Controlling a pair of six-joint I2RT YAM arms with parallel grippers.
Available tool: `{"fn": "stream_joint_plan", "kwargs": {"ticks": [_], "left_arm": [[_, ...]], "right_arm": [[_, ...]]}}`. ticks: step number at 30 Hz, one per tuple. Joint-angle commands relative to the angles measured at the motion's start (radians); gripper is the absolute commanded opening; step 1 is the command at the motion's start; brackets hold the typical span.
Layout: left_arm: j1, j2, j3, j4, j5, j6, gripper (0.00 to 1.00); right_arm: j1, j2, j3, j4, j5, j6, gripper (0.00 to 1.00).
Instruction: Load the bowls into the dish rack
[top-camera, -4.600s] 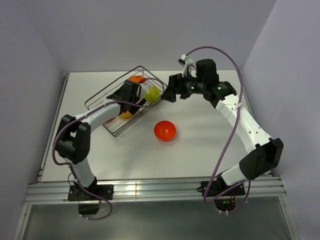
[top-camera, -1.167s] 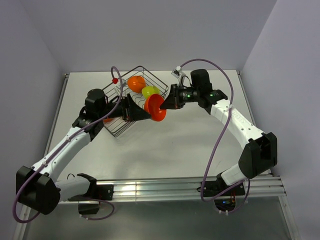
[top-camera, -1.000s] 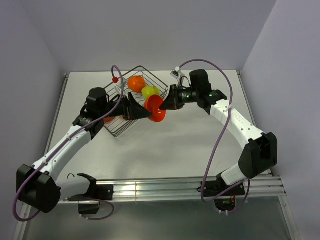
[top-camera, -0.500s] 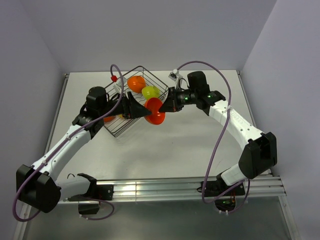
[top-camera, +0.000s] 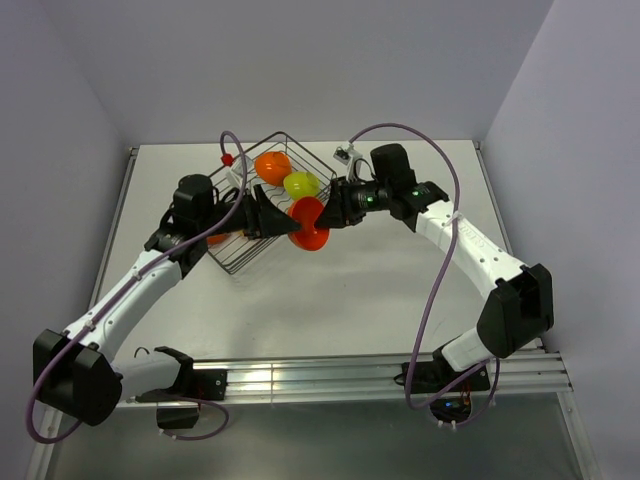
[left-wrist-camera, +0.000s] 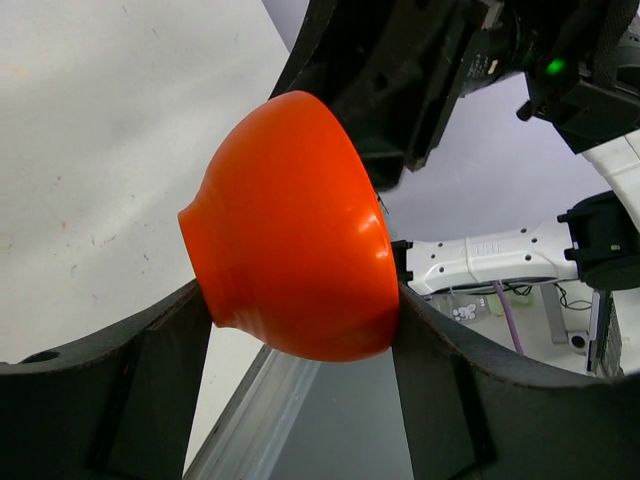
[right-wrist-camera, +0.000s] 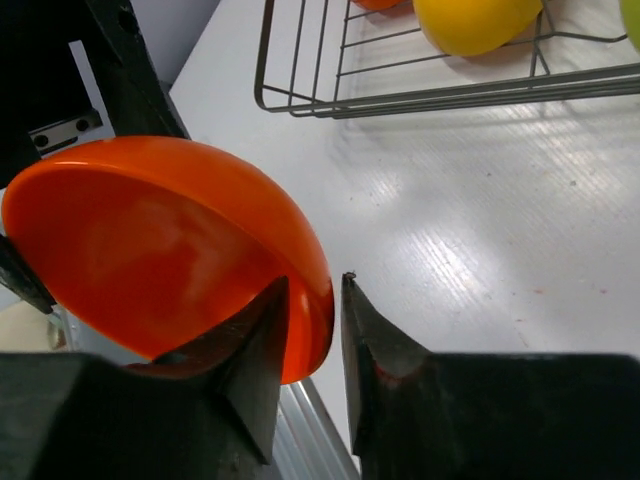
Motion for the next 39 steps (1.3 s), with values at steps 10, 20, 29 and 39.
{"fn": "stream_joint_plan", "kwargs": {"ticks": [10,20,29,39], "left_arm": [[0.155,-0.072,-0.034,-0.044,-0.057,0.009,0.0],[0.205,-0.007,0.137,-0.461,-0.353,0.483,0.0],[0.205,0.058,0.237,-0.57,-0.534,0.906,0.0],[0.205,0.183,0.317,-0.624,-0.603,1.167,0.0]], "right_arm": [[0.017,-0.01,0.068,-0.025,0.036,-0.024,0.75],[0.012,-0.021,0.081,-0.058,0.076,-0.048,0.79],[0.009,-0.012,0.091,-0.073,0.084,-0.056,0.81],[0.008,0.001,0.106,-0.094,0.098,-0.07,0.81]]}}
